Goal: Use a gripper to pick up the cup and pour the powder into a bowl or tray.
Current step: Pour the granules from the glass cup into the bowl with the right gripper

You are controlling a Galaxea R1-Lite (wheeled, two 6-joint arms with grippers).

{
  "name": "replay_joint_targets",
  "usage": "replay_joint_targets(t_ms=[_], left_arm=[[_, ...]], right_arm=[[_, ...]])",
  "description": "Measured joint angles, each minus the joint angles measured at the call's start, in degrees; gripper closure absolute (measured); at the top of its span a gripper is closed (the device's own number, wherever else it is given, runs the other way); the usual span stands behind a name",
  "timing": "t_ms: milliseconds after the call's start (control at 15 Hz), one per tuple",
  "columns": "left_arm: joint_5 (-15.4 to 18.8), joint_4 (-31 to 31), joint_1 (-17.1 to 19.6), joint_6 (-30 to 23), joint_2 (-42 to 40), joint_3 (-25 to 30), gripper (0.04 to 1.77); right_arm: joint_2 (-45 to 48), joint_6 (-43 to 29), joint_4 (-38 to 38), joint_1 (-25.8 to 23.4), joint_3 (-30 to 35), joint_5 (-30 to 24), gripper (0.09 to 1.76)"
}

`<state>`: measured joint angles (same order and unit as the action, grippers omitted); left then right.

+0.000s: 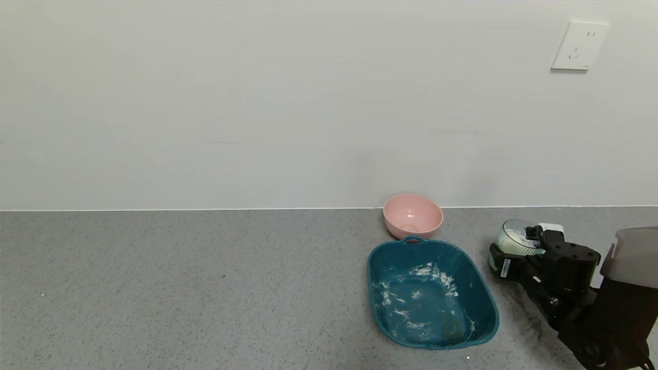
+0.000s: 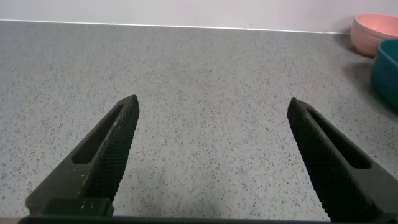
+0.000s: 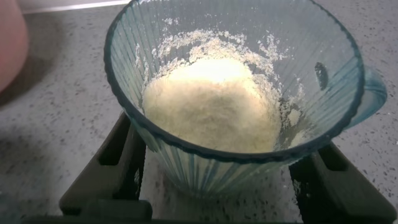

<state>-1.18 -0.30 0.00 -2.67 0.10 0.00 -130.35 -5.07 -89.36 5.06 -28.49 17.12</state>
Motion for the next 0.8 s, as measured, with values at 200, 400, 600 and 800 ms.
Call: replay_joint_targets(t_ms=[200, 400, 600, 800], left_arm=[[0.0, 0.0, 0.0, 0.0, 0.0, 0.0, 0.09], [0.0, 0.0, 0.0, 0.0, 0.0, 0.0, 0.09], [0.0, 0.0, 0.0, 0.0, 0.0, 0.0, 0.09], [0.0, 0.0, 0.0, 0.0, 0.0, 0.0, 0.09]], right_arm=[[2.8, 0.1, 0.1, 0.0, 2.6, -2.5, 0.51], [6.2, 2.4, 0.3, -0.4, 5.6, -5.4, 0.51], [9.9, 5.1, 0.3, -0.9, 8.2, -6.9, 0.51], [13.8, 7.5, 2.8, -1.0, 9.7, -8.0, 0.51]])
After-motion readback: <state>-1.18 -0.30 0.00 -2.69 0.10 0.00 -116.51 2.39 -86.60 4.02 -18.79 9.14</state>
